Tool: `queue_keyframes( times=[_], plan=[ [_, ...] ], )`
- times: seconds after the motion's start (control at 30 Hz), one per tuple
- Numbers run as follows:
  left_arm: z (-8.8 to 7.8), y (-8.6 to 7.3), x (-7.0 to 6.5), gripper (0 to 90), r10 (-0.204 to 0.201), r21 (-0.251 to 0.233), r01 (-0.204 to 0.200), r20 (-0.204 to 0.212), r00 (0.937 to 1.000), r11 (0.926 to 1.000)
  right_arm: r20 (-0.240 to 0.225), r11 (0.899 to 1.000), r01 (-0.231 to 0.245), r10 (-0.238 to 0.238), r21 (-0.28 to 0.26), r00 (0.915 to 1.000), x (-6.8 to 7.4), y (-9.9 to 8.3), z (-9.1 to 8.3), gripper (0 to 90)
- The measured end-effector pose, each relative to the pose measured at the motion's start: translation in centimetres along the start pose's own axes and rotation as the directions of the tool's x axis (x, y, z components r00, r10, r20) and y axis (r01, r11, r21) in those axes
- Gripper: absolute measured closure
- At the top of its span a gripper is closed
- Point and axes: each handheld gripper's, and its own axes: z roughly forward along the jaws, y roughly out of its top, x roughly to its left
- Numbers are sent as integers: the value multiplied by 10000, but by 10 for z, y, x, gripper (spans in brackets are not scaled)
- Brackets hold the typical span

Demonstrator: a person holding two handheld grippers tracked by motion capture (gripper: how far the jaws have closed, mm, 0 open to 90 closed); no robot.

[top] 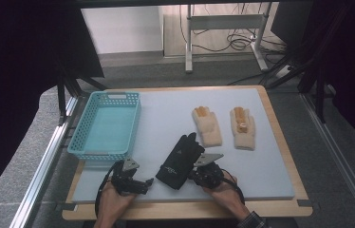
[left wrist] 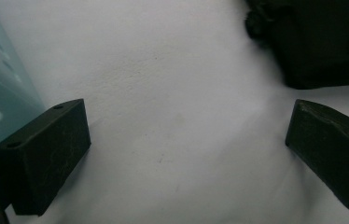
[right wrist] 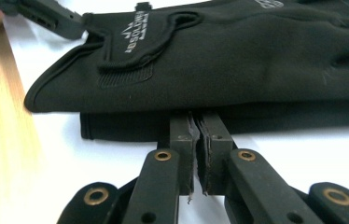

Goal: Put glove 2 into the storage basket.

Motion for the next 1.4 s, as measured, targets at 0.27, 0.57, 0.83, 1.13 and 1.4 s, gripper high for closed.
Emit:
queue_keyframes(
  times=[0.27,0.57,0.83,1.13,1.4],
  plan=[
    [2,-2,1,0,38,-284,-36,58,10000,9996,251,9999,155,-155,8,9996,3,-1,-7,761],
    [2,-3,2,0,-48,-319,50,78,10000,9995,1690,9985,-270,348,-482,9850,-30,-19,-46,582],
    [2,-1,1,0,-66,-240,67,44,10000,9997,3291,9903,-1204,1367,-695,9343,-79,-51,-83,383],
    [1,0,2,9,-103,-96,103,54,9999,9999,3781,9769,-2009,2132,-721,9009,-104,-72,-92,271],
    [-5,12,-9,42,-179,-117,187,687,9975,9998,3863,9773,-1999,2115,-705,8978,-104,-72,-92,255]
  ],
)
